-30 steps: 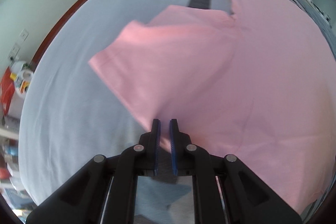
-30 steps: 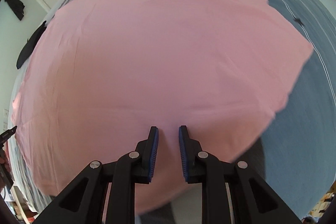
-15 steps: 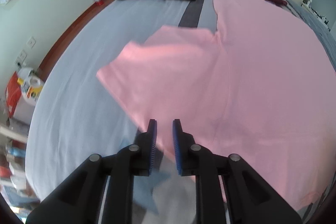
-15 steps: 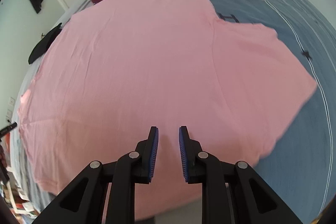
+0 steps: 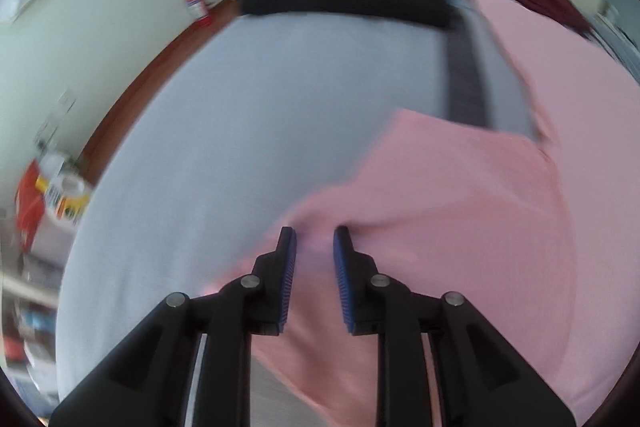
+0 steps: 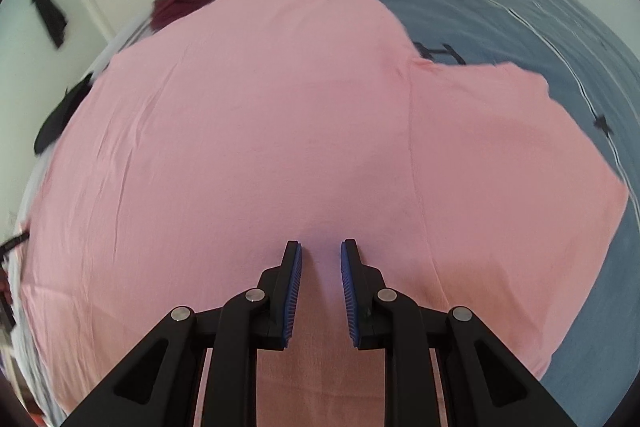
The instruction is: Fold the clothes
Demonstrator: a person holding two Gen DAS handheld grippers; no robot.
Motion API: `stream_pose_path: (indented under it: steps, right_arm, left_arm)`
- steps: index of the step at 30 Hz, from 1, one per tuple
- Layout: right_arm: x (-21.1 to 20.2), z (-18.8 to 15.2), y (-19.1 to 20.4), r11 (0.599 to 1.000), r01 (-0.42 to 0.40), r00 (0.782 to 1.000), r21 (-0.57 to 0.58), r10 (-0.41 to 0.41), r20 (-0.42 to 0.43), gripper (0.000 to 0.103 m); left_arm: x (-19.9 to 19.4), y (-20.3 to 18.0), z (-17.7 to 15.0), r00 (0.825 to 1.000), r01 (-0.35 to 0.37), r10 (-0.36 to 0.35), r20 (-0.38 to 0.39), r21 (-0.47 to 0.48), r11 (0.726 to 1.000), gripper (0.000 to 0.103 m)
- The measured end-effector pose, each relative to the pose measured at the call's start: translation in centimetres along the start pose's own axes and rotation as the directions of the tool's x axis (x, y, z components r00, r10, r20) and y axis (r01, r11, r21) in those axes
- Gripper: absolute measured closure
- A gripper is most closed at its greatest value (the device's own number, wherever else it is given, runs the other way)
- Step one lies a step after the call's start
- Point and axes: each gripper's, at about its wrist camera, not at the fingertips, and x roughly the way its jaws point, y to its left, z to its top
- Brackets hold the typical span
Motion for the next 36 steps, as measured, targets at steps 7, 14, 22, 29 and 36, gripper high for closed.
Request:
stream_pose_path:
  steps: [7, 14, 22, 29, 36]
  right_arm:
    - [-0.3, -0.4, 1.2, 0.999, 0.039, 0.999, 0.0, -0.039, 0.009, 0.085]
    - [1.3, 1.6, 3.6, 1.0, 0.027, 0.999, -0.015, -0.027, 0.026, 0.085]
    - [2.8, 2.7, 3.8, 0.999, 0.026, 0.999, -0.022, -0.026, 0.022, 0.085]
    - [2.5, 2.5, 3.3, 0.999, 0.023, 1.0, -0.033, -0.023, 0.015, 0.084]
    - [2.5, 2.4, 3.2, 0.999, 0.022, 1.0, -0.042, -0.021, 0.015, 0.084]
  left_arm:
    - [-3.9, -4.4, 0.1, 0.98, 0.172, -0.187, 0.073, 0.181, 0.968, 0.085]
    - [0.0, -5.6, 0.4, 0.983, 0.17, -0.178, 0.032, 0.177, 0.969, 0.084]
    - [1.6, -2.1, 4.0, 0.997, 0.064, -0.067, 0.04, 0.077, 0.995, 0.084]
    - [-2.6, -7.5, 2.7, 0.962, 0.251, -0.27, 0.05, 0.24, 0.938, 0.084]
    - [2.8, -6.5, 3.8, 0.996, 0.065, -0.076, 0.051, 0.186, 0.98, 0.084]
